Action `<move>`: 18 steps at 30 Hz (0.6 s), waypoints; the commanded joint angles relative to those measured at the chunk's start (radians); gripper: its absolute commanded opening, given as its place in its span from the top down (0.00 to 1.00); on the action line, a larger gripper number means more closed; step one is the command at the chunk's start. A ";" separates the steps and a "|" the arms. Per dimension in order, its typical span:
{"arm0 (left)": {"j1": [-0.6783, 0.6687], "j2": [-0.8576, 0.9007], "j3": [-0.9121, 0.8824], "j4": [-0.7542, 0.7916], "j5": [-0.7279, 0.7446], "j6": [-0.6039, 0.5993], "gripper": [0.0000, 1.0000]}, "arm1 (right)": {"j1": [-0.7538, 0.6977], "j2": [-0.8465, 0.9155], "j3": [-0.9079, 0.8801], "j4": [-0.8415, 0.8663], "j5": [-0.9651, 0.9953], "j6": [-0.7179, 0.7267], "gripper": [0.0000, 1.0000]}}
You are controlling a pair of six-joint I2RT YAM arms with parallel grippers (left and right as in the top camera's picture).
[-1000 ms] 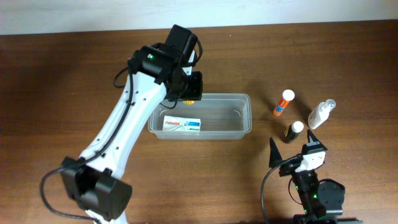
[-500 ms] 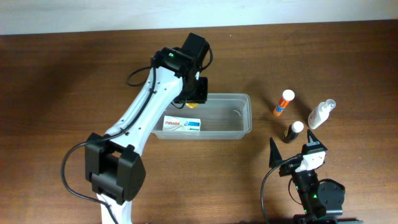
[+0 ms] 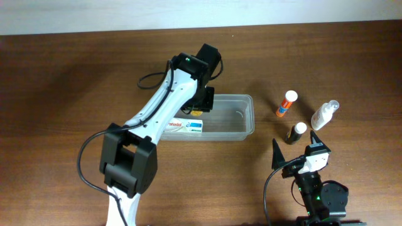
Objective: Pack container
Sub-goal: 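Lift the gold-capped jar and carry it over the clear container, then lower the jar into the container beside the Panadol box and release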
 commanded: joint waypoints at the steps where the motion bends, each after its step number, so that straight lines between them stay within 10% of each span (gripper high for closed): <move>1: 0.001 0.021 0.014 0.009 -0.031 0.012 0.57 | -0.008 -0.008 -0.005 -0.006 0.005 0.001 0.02; 18: 0.001 0.044 -0.039 0.069 -0.050 0.012 0.57 | -0.008 -0.008 -0.005 -0.006 0.005 0.001 0.02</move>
